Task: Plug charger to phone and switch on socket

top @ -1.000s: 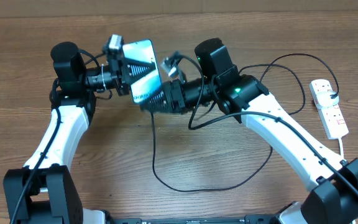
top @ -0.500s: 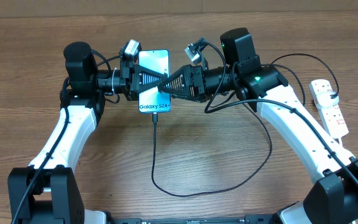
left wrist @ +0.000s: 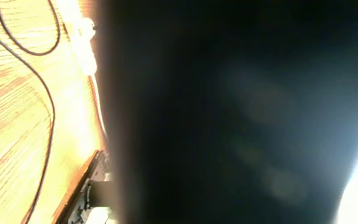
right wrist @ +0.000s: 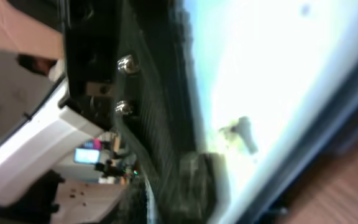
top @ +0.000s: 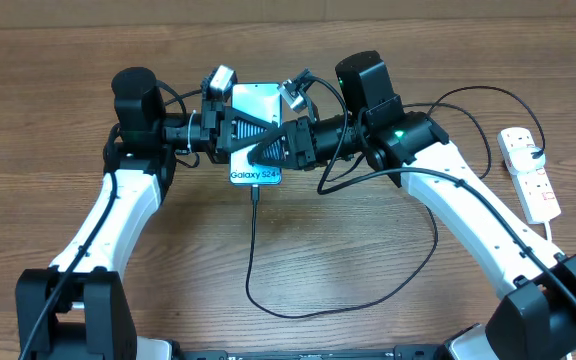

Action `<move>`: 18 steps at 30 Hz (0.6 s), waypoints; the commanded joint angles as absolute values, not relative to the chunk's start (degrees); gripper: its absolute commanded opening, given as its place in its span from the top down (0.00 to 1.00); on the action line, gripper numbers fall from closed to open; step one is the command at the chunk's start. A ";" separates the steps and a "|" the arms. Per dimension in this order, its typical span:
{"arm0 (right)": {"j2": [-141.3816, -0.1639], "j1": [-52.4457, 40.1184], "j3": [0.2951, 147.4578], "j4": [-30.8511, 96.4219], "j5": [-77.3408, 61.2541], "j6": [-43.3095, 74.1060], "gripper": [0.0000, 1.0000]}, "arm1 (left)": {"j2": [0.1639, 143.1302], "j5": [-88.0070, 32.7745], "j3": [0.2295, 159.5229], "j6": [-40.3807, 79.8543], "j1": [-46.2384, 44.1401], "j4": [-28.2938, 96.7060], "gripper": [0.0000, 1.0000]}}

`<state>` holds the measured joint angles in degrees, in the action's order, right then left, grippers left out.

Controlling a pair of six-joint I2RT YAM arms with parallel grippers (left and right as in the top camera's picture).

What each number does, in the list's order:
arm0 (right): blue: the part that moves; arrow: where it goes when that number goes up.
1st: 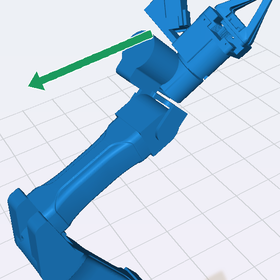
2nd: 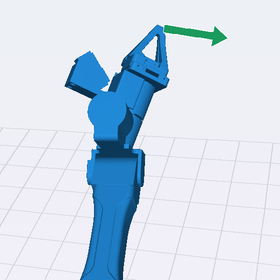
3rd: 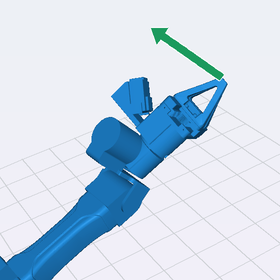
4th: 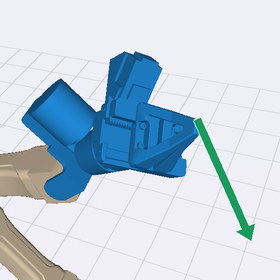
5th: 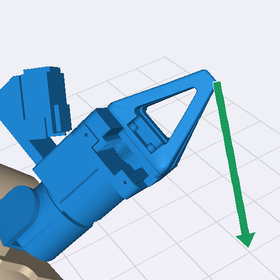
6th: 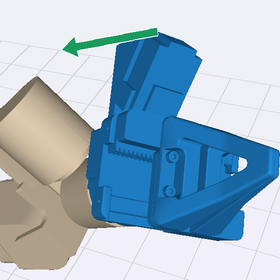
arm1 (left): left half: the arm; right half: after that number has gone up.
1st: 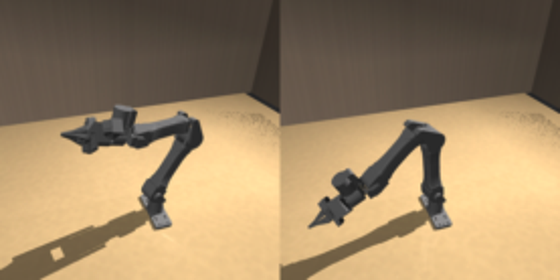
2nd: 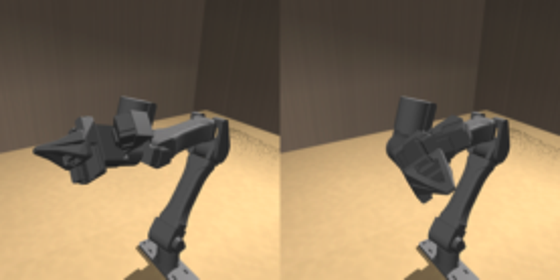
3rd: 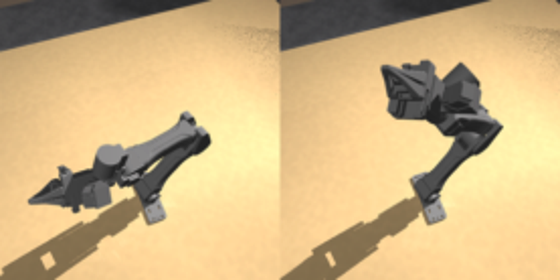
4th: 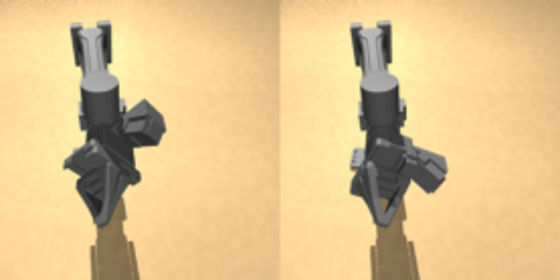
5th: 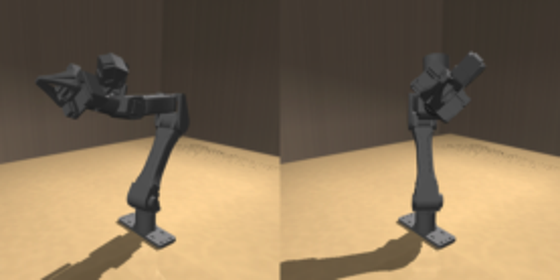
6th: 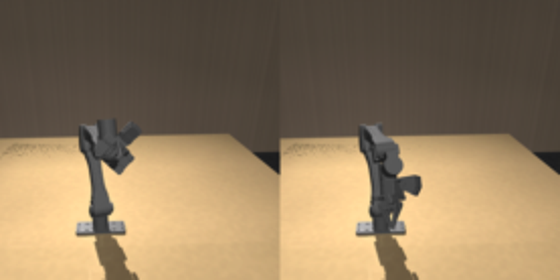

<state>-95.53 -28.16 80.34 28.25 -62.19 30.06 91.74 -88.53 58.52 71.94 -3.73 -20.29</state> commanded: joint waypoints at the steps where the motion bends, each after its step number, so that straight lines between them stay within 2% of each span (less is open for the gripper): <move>1: -95.37 -28.67 81.54 27.55 -63.24 29.54 0.88 | 90.32 -88.66 58.87 70.67 -4.12 -20.40 0.96; 3: -95.37 -28.67 81.54 27.55 -63.16 29.54 0.96 | 90.32 -88.66 58.87 70.67 -4.12 -20.40 0.96; 8: -95.37 -28.67 81.54 27.53 -63.07 29.54 0.96 | 90.30 -88.79 58.87 70.63 -4.12 -20.40 0.95; 9: -95.37 -28.67 81.54 27.55 -63.07 29.54 0.96 | 90.32 -88.79 58.87 70.61 -4.14 -20.40 0.82; 11: -95.37 -28.64 81.54 27.55 -63.07 29.54 0.96 | 90.30 -88.77 58.87 70.22 -4.14 -20.40 0.49; 12: -95.37 -28.51 81.54 27.55 -63.07 29.54 0.96 | 90.32 -88.79 58.87 70.24 -4.14 -20.40 0.42; 15: -95.37 -27.75 81.54 27.55 -63.05 29.54 0.96 | 90.32 -88.82 58.87 70.24 -4.14 -20.40 0.31; 18: -95.37 -26.52 81.54 27.66 -63.07 29.54 0.96 | 90.30 -88.79 58.87 70.22 -4.12 -20.40 0.27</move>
